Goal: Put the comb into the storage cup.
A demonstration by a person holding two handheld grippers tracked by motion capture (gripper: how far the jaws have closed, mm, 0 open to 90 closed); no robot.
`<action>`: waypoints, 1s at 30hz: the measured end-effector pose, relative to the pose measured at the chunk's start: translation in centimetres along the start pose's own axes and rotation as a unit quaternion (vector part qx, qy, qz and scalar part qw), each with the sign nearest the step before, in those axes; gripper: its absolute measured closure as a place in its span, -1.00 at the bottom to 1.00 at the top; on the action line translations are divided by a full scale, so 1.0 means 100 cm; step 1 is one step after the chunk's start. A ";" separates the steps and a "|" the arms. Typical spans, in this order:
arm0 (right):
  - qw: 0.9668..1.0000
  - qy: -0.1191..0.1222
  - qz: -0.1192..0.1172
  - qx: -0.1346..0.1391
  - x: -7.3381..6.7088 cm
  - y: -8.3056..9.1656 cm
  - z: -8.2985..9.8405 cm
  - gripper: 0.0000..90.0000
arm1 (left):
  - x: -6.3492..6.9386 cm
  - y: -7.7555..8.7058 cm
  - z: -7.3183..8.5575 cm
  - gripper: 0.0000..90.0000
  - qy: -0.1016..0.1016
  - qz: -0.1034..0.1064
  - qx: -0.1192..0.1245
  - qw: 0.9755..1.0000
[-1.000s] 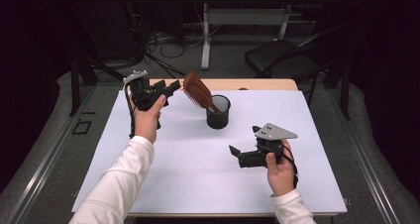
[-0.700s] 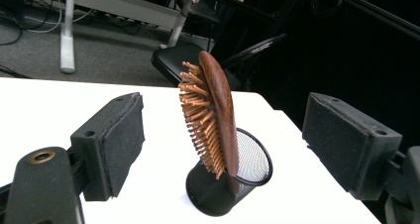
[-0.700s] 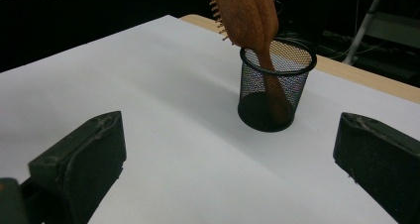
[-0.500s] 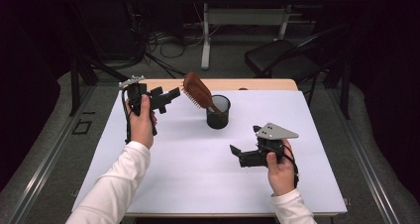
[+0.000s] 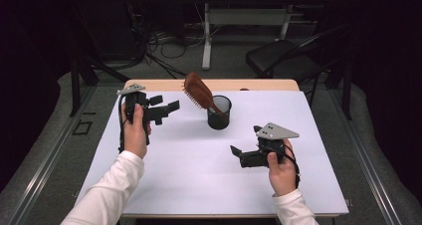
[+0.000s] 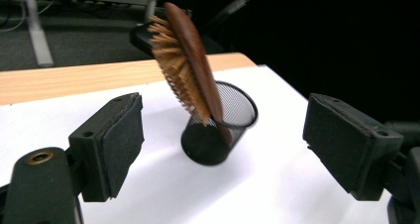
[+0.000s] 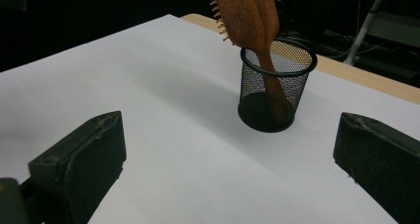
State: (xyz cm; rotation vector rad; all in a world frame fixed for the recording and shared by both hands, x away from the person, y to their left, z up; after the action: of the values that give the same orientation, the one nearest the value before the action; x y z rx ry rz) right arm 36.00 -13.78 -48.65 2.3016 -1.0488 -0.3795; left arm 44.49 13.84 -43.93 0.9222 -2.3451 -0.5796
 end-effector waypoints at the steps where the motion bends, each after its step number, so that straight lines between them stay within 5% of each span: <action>1: 1.000 0.000 -0.001 -0.001 0.000 0.001 -0.001 -1.00 | 0.002 0.001 0.002 -0.64 -0.012 -0.003 -0.007 1.000; 4: 1.000 0.004 -0.002 0.000 -0.001 0.003 -0.004 -1.00 | 0.007 0.006 0.009 -0.64 -0.050 -0.006 -0.029 0.998; 15: 1.000 0.012 0.000 -0.011 0.001 0.005 -0.006 -1.00 | 0.015 0.027 0.026 -0.64 -0.110 0.009 -0.059 0.992; 22: 0.999 0.025 0.009 -0.032 0.005 0.013 0.003 -1.00 | 0.015 0.046 0.039 -0.64 -0.120 0.013 -0.056 0.991; 30: 0.999 0.003 0.027 -0.041 0.022 0.024 0.025 -1.00 | 0.009 0.057 0.066 -0.64 -0.115 0.018 -0.052 0.992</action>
State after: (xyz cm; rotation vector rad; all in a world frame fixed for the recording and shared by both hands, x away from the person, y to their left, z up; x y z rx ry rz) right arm 34.81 -17.64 -49.18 2.1967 -1.0698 -0.3879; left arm 36.99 18.28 -45.41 0.8006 -2.5002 -0.8239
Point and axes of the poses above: each handheld gripper's, and its own axes: y roughly backward along the jaws, z roughly out of its underside, x roughly to its right, the point moved 7 cm from there along -y, roughly forward along the jaws, and after that the axes turned 14 degrees about -x, right-handed, at the moved point
